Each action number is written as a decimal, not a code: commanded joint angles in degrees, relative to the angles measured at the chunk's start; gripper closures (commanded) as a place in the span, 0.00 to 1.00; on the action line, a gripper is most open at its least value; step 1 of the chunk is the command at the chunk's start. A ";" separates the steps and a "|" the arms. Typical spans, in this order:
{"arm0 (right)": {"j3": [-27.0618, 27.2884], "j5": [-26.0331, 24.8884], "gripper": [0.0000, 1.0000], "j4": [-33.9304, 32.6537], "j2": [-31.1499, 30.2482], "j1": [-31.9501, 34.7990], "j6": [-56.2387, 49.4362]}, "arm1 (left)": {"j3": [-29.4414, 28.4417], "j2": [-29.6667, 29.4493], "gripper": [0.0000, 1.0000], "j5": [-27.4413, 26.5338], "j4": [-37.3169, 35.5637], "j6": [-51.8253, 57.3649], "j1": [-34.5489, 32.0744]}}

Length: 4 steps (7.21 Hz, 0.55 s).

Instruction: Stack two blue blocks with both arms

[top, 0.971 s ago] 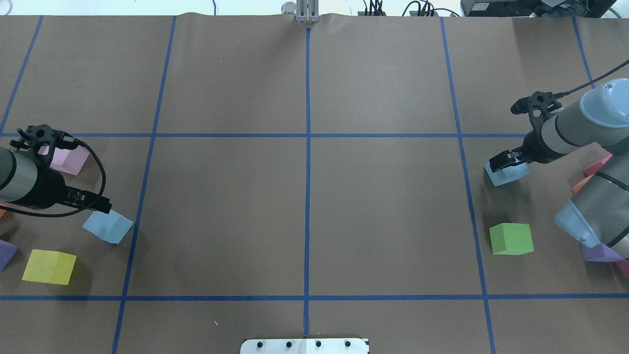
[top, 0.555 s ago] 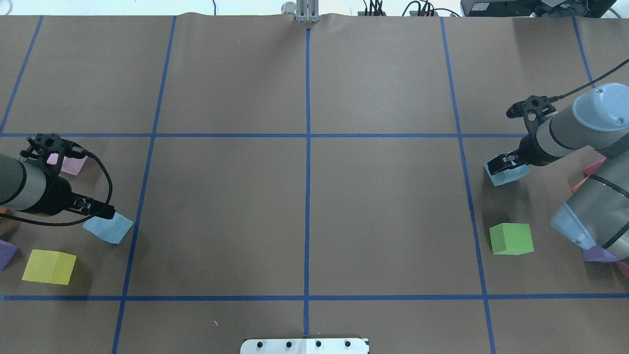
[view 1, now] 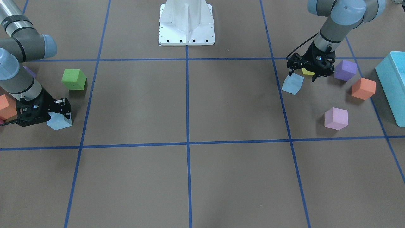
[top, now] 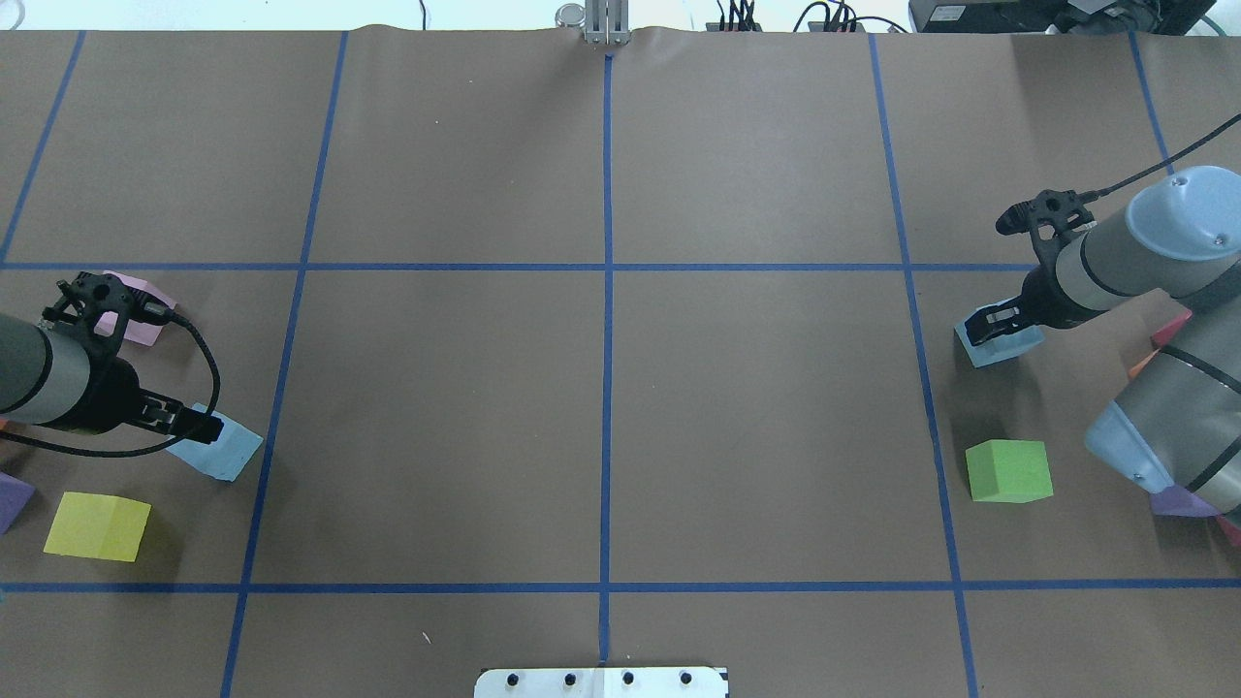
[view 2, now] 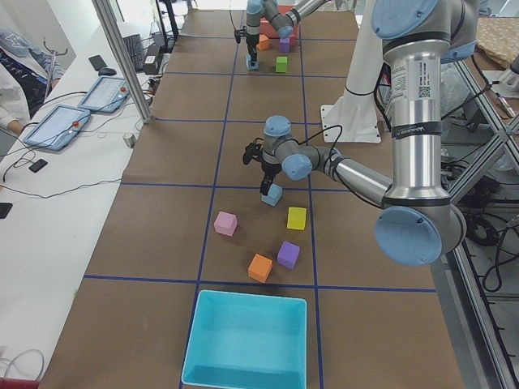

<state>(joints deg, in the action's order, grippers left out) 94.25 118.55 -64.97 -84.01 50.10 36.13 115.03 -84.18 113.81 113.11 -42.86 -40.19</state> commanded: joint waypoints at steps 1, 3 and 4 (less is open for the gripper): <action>1.19 0.62 0.36 -0.16 0.77 -0.09 0.16 | -0.16 -0.55 0.02 -0.77 0.09 0.85 1.77; 1.99 0.72 0.36 -1.04 2.26 -0.09 0.60 | -0.42 -1.25 0.02 -0.87 0.00 1.73 1.87; 2.51 0.81 0.36 -2.43 3.05 -0.09 0.69 | -0.42 -1.34 0.02 -0.95 -0.09 3.64 1.78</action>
<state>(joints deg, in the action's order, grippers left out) 96.16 119.25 -66.16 -81.88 50.02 36.67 114.68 -85.23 112.95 113.11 -40.88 -38.40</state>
